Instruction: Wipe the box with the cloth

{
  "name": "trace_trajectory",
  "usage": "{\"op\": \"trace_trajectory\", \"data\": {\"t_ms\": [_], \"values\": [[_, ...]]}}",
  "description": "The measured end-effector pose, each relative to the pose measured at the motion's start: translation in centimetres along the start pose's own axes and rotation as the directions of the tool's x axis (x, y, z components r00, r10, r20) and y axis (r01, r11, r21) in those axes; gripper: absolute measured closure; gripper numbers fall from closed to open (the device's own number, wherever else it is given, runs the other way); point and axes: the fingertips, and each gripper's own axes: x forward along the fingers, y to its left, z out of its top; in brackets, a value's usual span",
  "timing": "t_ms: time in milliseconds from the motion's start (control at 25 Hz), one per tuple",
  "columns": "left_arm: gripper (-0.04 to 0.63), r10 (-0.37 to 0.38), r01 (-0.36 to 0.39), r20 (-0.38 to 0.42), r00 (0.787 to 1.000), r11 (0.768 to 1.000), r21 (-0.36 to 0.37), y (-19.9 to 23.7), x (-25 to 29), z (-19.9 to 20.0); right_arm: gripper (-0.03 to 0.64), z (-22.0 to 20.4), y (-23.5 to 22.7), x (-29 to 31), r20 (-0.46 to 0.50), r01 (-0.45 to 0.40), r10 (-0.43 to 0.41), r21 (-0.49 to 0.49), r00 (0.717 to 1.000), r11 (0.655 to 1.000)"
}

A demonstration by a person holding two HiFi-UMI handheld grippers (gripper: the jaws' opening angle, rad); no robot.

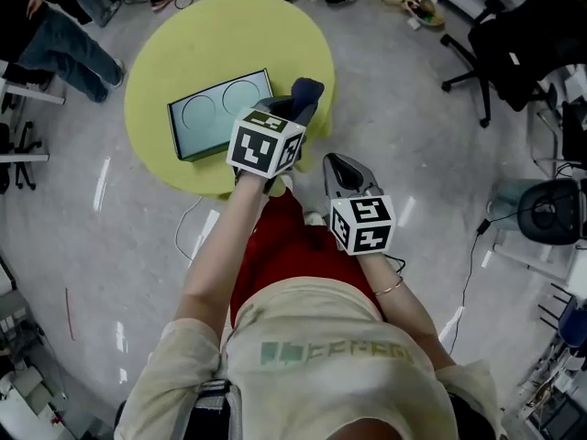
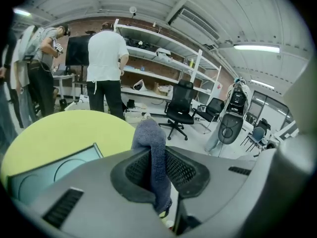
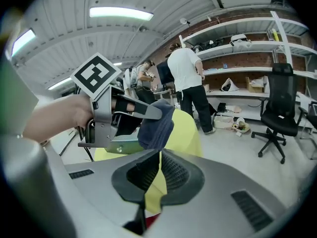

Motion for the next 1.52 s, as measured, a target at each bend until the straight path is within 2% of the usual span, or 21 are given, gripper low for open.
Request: {"op": "trace_trajectory", "data": {"t_ms": [200,400,640,800,1120,1520], "values": [[0.529,-0.041,0.041,-0.006,0.999,0.999,0.013,4.0,2.2,3.5,0.578,3.2,-0.6,5.0,-0.001,0.029,-0.029,0.004,1.0,1.0],[0.529,-0.051,0.052,-0.025,0.998,0.998,0.025,8.6,3.9,5.7,0.578,5.9,-0.2,9.0,-0.005,0.052,-0.052,-0.002,0.999,0.999],[0.53,-0.023,0.024,-0.045,0.999,0.999,0.025,13.2,5.5,6.4,0.578,6.3,0.5,11.3,-0.03,0.048,-0.048,-0.011,0.998,0.999],[0.53,0.01,-0.007,-0.067,0.998,0.998,0.056,14.9,6.4,6.8,0.578,6.4,0.3,12.0,-0.039,0.049,-0.049,-0.008,0.998,0.999],[0.529,0.037,0.013,-0.207,0.978,0.972,0.234,13.8,6.4,3.8,0.578,5.4,0.3,11.7,-0.041,0.049,-0.049,0.006,0.998,0.999],[0.529,0.029,0.04,-0.263,0.964,0.966,0.254,9.8,5.9,1.0,0.578,3.4,-0.6,9.0,-0.045,0.037,-0.037,0.005,0.998,0.999]]}}
